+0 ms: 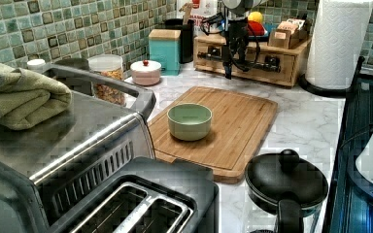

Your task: Open the drawer.

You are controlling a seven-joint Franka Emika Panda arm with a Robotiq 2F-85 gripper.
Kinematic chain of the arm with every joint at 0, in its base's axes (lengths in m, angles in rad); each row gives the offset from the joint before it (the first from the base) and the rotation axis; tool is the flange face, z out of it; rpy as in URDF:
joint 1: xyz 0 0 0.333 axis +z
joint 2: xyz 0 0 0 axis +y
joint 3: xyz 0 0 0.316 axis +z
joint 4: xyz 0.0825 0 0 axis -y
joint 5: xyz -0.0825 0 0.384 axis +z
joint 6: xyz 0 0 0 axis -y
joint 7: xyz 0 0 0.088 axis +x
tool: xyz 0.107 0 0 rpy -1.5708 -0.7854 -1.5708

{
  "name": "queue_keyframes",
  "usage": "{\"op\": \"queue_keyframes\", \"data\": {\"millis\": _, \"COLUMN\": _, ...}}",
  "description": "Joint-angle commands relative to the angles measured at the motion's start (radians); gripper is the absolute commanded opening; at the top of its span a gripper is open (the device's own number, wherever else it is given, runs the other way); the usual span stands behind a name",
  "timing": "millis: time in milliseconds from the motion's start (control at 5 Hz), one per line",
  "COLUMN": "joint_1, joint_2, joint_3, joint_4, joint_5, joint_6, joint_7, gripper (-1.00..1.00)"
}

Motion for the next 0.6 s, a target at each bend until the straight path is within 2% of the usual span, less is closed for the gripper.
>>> {"op": "queue_keyframes", "data": {"millis": 200, "joint_1": 0.015, "joint_2": -0.012, "joint_3": 0.065, "joint_4": -0.024, "joint_5": 0.081, "joint_6": -0.034, "joint_7": -0.046, "gripper": 1.00}}
{"op": "queue_keyframes", "data": {"millis": 600, "joint_1": 0.150, "joint_2": -0.029, "joint_3": 0.162, "joint_4": -0.114, "joint_5": 0.136, "joint_6": 0.054, "joint_7": 0.122, "gripper": 1.00}}
